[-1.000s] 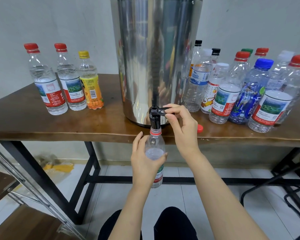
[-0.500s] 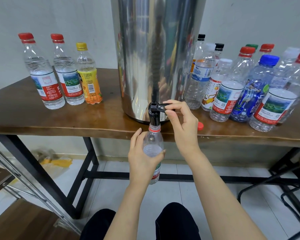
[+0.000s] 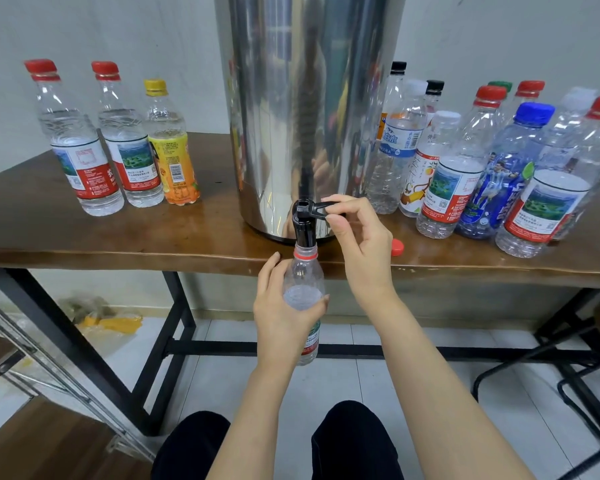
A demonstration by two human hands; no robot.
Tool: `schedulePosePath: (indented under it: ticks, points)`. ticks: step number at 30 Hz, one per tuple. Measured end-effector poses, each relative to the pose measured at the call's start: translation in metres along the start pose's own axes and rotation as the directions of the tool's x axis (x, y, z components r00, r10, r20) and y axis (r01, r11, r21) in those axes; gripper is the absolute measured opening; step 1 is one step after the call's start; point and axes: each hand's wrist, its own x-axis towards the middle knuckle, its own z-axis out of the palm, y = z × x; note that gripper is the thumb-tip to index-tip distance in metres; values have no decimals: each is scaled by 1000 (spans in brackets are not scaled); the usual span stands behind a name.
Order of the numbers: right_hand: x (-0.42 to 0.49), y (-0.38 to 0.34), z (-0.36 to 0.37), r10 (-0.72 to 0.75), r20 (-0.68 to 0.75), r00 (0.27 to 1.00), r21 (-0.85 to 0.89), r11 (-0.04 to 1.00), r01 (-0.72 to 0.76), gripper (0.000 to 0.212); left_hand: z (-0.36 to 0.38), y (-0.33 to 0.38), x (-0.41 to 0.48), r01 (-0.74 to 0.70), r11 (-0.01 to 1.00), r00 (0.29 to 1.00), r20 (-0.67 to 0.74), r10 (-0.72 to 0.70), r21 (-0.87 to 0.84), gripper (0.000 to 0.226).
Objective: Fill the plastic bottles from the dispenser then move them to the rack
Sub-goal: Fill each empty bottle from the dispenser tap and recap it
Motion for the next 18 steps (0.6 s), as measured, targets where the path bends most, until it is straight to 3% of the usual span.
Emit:
schedulePosePath:
  ticks: [18]
  points:
    - [-1, -3, 0, 19, 5, 1000, 19, 1000, -19, 23, 3, -1, 0, 18, 1000, 1000, -4, -18, 16, 77]
